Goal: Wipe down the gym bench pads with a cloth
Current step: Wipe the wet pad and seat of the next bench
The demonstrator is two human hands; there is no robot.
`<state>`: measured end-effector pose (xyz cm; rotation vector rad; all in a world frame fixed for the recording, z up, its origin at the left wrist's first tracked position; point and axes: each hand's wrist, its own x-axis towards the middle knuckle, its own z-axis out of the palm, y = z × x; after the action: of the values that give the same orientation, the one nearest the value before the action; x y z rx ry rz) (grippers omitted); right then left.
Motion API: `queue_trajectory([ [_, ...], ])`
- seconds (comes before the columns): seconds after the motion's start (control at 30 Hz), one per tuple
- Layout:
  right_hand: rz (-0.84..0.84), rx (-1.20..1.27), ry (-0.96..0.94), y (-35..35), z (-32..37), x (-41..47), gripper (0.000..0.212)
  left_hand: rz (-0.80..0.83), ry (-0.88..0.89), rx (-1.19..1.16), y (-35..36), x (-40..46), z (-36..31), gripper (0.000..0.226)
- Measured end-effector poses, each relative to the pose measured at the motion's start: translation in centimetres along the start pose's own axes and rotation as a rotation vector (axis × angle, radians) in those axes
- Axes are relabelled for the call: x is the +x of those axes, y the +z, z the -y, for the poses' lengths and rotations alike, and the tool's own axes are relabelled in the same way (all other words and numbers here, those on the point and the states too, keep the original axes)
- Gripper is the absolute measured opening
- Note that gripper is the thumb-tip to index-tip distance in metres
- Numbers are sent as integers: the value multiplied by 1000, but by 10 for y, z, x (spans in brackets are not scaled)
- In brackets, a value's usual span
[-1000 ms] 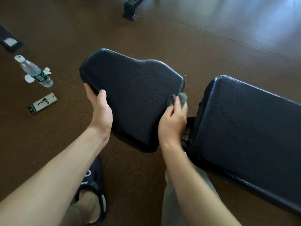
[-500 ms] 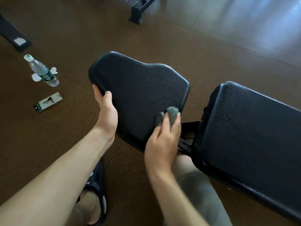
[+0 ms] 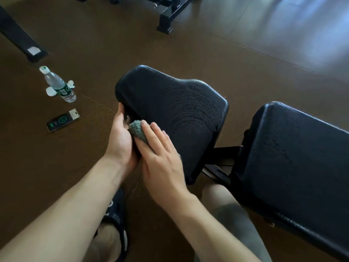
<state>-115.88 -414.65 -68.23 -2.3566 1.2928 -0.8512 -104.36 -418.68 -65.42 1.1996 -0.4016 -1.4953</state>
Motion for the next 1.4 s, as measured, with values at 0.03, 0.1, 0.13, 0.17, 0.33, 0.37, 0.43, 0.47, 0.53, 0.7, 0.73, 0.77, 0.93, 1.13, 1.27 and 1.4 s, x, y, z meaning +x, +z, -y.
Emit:
queue_trajectory([
  [0.03, 13, -13, -35, -1, -8, 1, 45, -4, 6, -23, -1, 0, -1, 62],
  [0.1, 6, -2, -39, -4, -18, 19, 42, -32, 11, -55, -3, 1, 0, 60],
  [0.13, -10, 4, -33, -4, -20, 35, 43, -45, 16, -65, -3, 1, 0, 58],
  [0.17, -28, 9, -23, -3, -22, 51, 44, -63, 30, -65, -3, 3, 1, 56],
  [0.33, -182, 29, 294, -5, -55, 86, 44, -79, 95, 43, 17, -6, 1, 69],
  [0.37, -241, 10, 395, -8, -61, 77, 44, -86, 99, 76, 20, -5, 3, 67],
  [0.43, -333, -13, 576, -14, -68, 44, 42, -109, 131, 135, 17, 3, 6, 55],
  [0.47, -351, 7, 654, -16, -66, 24, 42, -105, 124, 132, 14, 5, 7, 55],
  [0.53, -362, 71, 767, -14, -52, -12, 45, -98, 113, 153, 5, 13, 11, 63],
  [0.7, -288, -79, 554, 3, -4, -47, 46, -116, 127, 171, 2, 21, 19, 80],
  [0.73, -262, -77, 500, 3, -1, -43, 45, -115, 144, 160, 2, 22, 19, 78],
  [0.77, -231, -61, 456, 1, -2, -34, 45, -115, 155, 157, 4, 21, 18, 76],
  [0.93, -154, -11, 394, -9, -35, 37, 47, -211, 255, 109, 20, 18, 17, 51],
  [1.13, -236, -38, 683, -15, -67, 47, 45, -347, 294, 159, 35, 18, 22, 53],
  [1.27, -211, -47, 675, -18, -31, 13, 44, -325, 237, 279, 30, 2, 21, 53],
  [1.4, -139, 318, 890, -64, 2, 19, 41, -440, -32, 592, 44, -32, 1, 57],
])
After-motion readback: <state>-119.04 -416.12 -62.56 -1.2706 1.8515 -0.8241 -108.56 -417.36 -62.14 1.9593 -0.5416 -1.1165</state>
